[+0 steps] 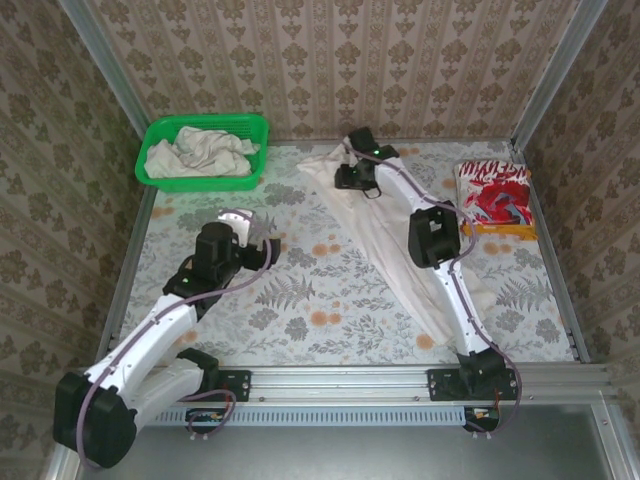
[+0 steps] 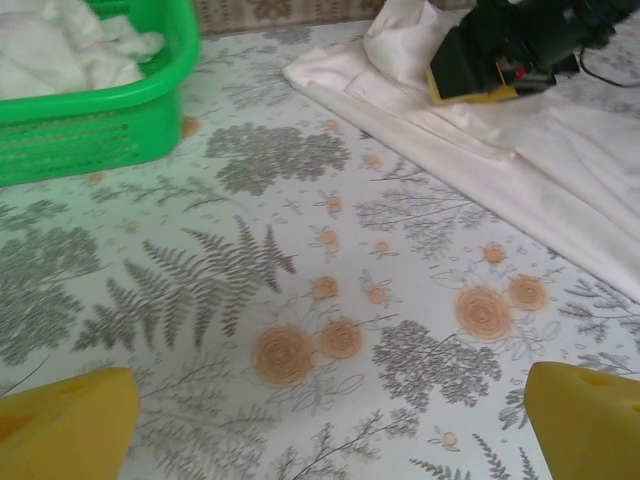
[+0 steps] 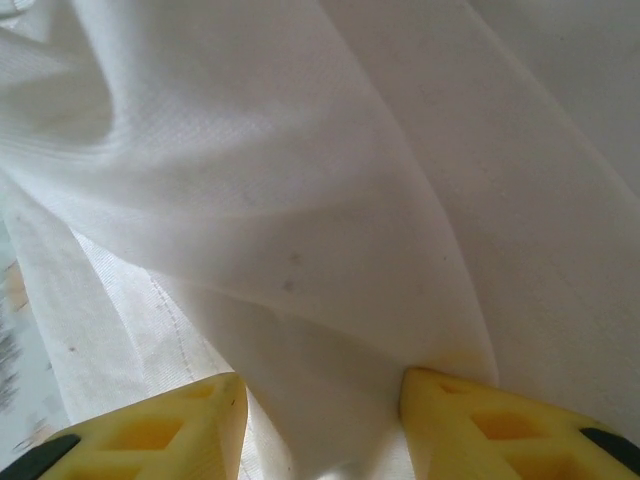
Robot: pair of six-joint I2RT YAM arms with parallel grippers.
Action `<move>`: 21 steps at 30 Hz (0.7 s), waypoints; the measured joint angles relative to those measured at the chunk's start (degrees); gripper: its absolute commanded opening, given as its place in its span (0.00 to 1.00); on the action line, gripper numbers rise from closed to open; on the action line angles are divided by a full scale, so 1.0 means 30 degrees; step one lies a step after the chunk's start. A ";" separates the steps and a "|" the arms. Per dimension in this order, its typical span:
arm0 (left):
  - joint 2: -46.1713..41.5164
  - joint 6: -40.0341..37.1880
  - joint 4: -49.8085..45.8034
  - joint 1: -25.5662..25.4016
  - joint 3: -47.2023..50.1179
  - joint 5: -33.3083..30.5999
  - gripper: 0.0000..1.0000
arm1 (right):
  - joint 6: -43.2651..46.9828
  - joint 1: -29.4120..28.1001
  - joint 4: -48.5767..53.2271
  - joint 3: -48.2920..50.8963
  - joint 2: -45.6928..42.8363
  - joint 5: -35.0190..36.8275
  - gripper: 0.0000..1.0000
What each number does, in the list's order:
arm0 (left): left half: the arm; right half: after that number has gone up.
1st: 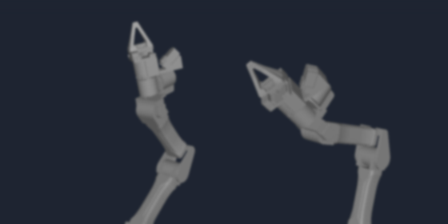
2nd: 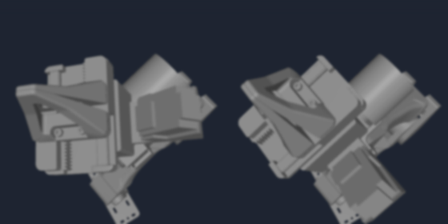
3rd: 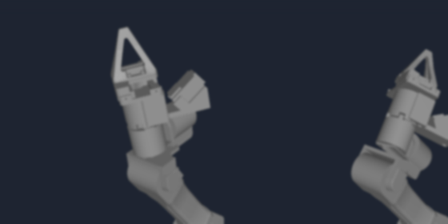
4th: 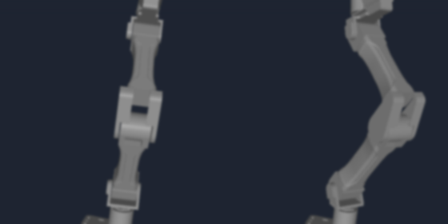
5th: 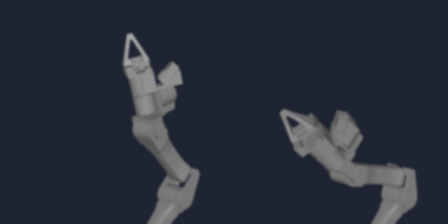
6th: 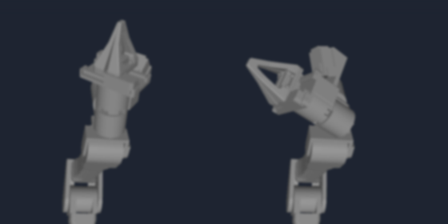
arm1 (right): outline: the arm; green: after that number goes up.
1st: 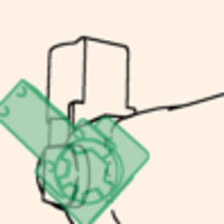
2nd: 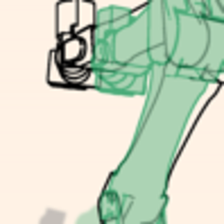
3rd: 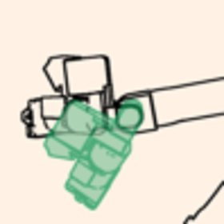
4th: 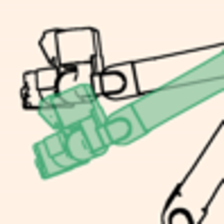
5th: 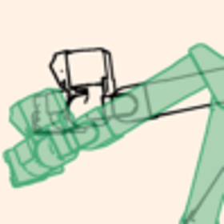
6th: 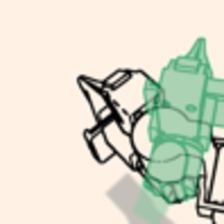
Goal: Fold and stack the t-shirts
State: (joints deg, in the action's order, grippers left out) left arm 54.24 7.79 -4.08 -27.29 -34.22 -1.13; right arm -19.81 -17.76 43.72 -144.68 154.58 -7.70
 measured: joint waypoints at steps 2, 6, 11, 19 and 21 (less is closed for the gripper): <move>0.0998 -0.0576 0.1246 -0.0729 0.0007 0.0597 1.00 | -0.0444 0.0845 -0.0066 -0.0007 0.0007 -0.0168 0.47; 0.4976 -0.2535 0.3111 -0.3198 -0.1224 0.1698 1.00 | -0.0976 0.2069 -0.0058 -0.0044 0.0007 -0.0576 0.47; 1.1336 -0.4517 0.4590 -0.6513 -0.5632 0.3570 1.00 | -0.0998 0.2637 -0.0233 0.0197 -0.0073 -0.0590 0.48; 1.8863 -0.7293 0.4677 -0.9945 -1.2531 0.7009 0.98 | -0.0896 0.2725 -0.1989 0.2718 -0.1282 -0.0750 0.48; 2.0291 -0.8174 0.4167 -1.0615 -1.3901 0.7715 0.96 | -0.0867 0.2812 -0.2251 0.3111 -0.1472 -0.0962 0.48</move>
State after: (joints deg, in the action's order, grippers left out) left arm 115.11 -16.73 8.43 -59.13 -75.92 22.02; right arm -22.41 -9.32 36.97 -135.35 150.17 -10.59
